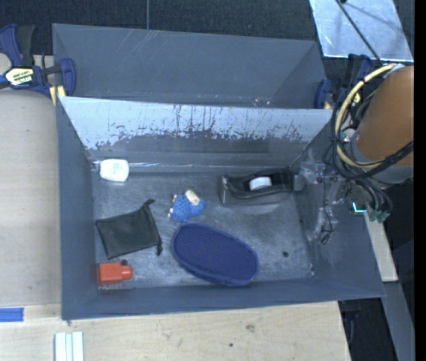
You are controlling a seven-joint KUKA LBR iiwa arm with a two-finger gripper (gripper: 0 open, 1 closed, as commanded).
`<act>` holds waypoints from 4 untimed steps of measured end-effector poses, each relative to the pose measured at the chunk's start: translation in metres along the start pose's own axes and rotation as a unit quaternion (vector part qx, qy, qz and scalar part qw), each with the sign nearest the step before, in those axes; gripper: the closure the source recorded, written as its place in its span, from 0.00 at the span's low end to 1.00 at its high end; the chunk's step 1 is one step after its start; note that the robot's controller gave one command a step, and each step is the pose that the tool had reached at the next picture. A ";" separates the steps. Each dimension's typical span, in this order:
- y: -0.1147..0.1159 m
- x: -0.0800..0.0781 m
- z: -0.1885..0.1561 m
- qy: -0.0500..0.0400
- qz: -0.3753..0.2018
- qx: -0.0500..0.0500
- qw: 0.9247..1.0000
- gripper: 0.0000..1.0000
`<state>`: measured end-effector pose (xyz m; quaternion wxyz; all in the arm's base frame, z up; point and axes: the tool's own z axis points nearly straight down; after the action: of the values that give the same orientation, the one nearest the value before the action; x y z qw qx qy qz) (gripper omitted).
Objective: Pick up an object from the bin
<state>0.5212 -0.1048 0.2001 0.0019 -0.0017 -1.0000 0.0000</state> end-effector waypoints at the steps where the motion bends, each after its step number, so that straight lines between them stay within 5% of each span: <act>1: 0.050 -0.108 0.131 -0.004 -0.229 0.000 0.973 0.00; 2: 0.024 -0.104 0.098 -0.006 -0.191 0.002 0.982 0.00; 4: 0.024 -0.105 0.130 -0.001 -0.100 0.000 0.995 0.00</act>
Offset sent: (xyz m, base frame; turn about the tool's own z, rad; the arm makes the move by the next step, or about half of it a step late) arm 0.1069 0.0483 -0.1301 -0.4619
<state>0.6259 -0.0808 0.0692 0.0004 0.0978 -0.9952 -0.0003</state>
